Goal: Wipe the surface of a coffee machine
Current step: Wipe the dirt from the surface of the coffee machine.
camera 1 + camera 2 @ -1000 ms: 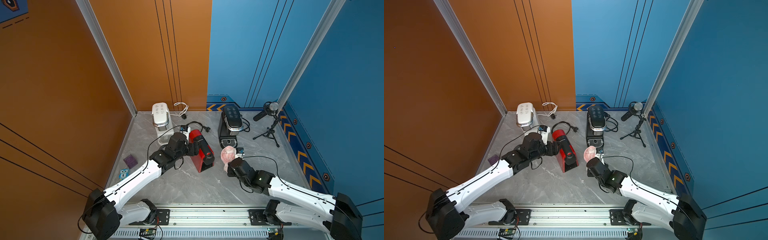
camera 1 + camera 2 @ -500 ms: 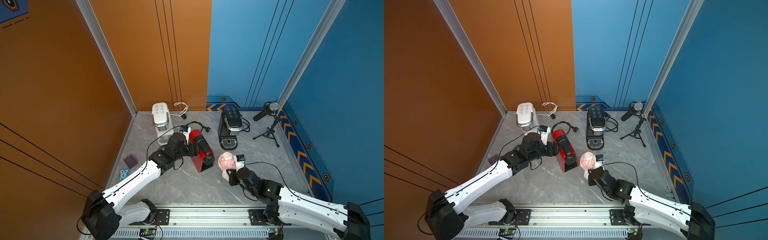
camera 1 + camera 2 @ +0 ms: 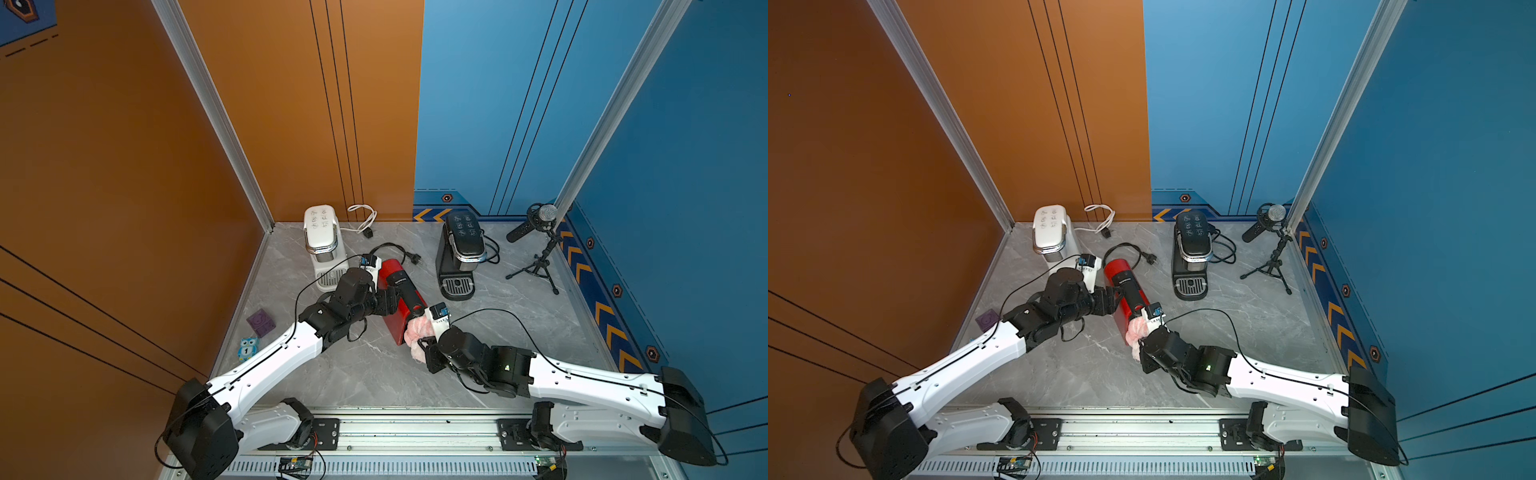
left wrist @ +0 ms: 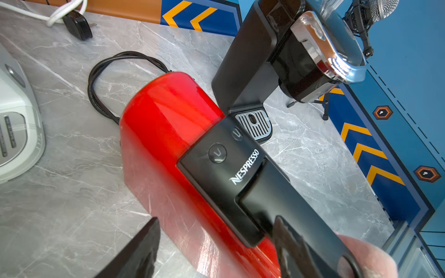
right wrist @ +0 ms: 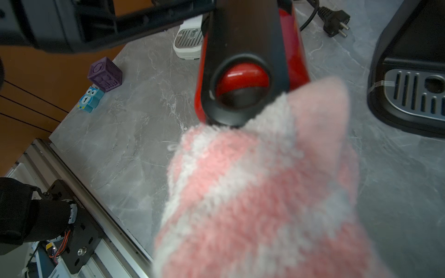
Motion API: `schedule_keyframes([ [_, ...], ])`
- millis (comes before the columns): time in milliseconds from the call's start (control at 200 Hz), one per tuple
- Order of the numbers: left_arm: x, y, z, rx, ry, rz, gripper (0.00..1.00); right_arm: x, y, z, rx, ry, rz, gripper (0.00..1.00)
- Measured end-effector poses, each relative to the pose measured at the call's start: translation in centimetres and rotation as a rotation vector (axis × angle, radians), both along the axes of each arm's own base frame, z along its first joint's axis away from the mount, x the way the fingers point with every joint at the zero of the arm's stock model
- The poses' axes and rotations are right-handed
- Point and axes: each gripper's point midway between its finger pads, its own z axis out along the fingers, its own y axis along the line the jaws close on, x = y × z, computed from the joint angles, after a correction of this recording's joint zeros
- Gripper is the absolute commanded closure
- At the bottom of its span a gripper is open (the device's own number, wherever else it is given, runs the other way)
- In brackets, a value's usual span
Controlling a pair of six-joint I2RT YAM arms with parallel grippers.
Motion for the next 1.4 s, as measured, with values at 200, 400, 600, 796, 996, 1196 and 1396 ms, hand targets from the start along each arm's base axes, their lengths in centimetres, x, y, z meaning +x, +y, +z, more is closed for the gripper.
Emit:
schedule_keyframes([
  [200, 0.3, -0.2, 0.0, -0.034, -0.024, 0.008, 0.26, -0.1, 0.4, 1.0, 0.008, 0.002, 0.025, 1.00],
  [400, 0.4, -0.3, -0.1, -0.045, -0.035, 0.010, 0.26, 0.1, 1.1, -1.0, -0.007, 0.037, 0.032, 1.00],
  [600, 0.4, -0.2, -0.1, -0.054, -0.037, 0.014, 0.26, -0.3, 0.2, -6.2, -0.089, 0.114, 0.020, 1.00],
  [796, 0.3, -0.2, -0.1, -0.056, -0.039, 0.015, 0.26, 0.7, -1.8, -4.9, -0.069, 0.101, -0.039, 1.00],
  [996, 0.3, -0.2, -0.1, -0.056, -0.039, 0.015, 0.26, 1.9, -3.2, -0.8, 0.010, 0.051, -0.077, 1.00],
  [1196, 0.3, -0.2, -0.1, -0.057, -0.039, 0.015, 0.26, 1.9, -2.4, -1.0, 0.005, 0.056, -0.064, 1.00],
  [1396, 0.3, -0.2, -0.1, -0.059, -0.037, 0.016, 0.26, 0.9, -0.6, -4.0, -0.016, 0.112, -0.021, 1.00],
])
